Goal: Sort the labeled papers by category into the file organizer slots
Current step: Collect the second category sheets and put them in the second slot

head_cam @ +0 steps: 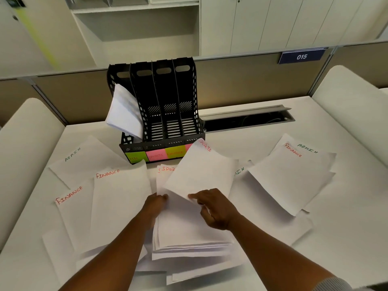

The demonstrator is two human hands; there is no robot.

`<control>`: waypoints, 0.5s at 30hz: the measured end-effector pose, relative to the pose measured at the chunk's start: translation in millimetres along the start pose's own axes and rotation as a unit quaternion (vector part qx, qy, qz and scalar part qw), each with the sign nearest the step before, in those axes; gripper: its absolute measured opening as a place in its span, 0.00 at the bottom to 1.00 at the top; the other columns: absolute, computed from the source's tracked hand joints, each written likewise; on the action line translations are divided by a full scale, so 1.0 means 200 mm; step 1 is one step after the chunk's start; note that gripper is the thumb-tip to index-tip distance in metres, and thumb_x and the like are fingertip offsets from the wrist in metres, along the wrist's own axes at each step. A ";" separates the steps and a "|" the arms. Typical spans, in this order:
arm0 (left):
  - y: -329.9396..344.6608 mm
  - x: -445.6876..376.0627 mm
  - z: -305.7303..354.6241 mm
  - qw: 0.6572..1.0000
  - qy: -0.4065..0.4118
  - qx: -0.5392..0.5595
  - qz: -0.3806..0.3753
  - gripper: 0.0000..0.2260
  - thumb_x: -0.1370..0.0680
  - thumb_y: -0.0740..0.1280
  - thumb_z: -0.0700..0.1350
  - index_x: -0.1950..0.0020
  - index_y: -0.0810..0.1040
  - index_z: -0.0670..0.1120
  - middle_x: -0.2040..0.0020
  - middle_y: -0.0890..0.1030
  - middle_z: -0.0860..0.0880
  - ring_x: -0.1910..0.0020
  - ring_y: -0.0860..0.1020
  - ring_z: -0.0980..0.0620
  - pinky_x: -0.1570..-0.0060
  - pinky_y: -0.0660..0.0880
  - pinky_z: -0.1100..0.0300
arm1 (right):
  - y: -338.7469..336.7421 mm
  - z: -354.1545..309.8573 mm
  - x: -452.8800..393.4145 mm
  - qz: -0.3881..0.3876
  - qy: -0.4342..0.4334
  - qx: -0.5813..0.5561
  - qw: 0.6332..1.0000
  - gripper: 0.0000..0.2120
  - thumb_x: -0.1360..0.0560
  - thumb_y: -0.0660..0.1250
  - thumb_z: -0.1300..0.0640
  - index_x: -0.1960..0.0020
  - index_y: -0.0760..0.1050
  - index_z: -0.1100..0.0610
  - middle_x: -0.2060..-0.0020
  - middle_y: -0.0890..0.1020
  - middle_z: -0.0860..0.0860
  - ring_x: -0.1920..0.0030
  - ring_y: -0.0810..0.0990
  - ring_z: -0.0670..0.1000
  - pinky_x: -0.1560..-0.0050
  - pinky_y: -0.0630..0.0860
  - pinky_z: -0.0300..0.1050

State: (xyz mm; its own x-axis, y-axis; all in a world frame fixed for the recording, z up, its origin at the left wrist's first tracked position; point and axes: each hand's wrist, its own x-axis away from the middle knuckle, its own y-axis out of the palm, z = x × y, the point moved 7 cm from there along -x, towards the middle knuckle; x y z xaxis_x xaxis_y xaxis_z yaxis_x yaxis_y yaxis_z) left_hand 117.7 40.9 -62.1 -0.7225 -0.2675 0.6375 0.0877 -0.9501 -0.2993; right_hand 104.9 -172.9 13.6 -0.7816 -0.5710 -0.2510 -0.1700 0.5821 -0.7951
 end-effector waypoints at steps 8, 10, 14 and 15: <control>-0.01 0.02 -0.01 0.997 0.013 0.071 -0.004 0.06 0.21 0.66 0.43 0.52 0.79 0.41 0.47 0.81 0.41 0.61 0.77 0.51 0.61 0.72 0.58 | 0.12 -0.11 0.09 -0.117 -0.079 0.049 0.989 0.20 0.29 0.63 0.59 0.36 0.74 0.56 0.41 0.81 0.53 0.43 0.78 0.52 0.39 0.69 0.50; -0.02 0.03 -0.02 0.996 0.002 0.089 -0.009 0.08 0.22 0.67 0.46 0.53 0.79 0.41 0.48 0.83 0.40 0.61 0.80 0.48 0.65 0.74 0.58 | 0.13 -0.14 0.11 -0.129 -0.106 0.056 0.984 0.16 0.30 0.64 0.61 0.43 0.77 0.58 0.37 0.79 0.52 0.40 0.78 0.53 0.39 0.70 0.51; 0.01 0.06 -0.04 0.982 -0.036 0.179 -0.056 0.16 0.21 0.63 0.55 0.45 0.77 0.44 0.49 0.83 0.43 0.48 0.81 0.40 0.46 0.77 0.49 | 0.14 -0.14 0.13 -0.141 -0.111 0.057 0.982 0.15 0.28 0.63 0.61 0.43 0.78 0.59 0.35 0.78 0.51 0.37 0.77 0.53 0.37 0.69 0.49; 0.02 0.06 -0.04 0.981 -0.032 0.177 -0.069 0.16 0.22 0.64 0.57 0.45 0.77 0.44 0.49 0.84 0.43 0.48 0.81 0.40 0.47 0.77 0.49 | 0.14 -0.14 0.13 -0.141 -0.107 0.056 0.983 0.16 0.28 0.63 0.61 0.41 0.77 0.58 0.35 0.78 0.51 0.37 0.77 0.53 0.36 0.69 0.49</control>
State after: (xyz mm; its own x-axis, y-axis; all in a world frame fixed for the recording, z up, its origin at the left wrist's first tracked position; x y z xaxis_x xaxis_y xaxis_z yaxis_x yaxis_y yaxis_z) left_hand 103.8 34.7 -60.2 -0.7012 -0.1315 0.7007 0.2337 -0.9709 0.0516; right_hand 62.4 -156.0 0.5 -0.5670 -0.8158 -0.1137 -0.2851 0.3239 -0.9021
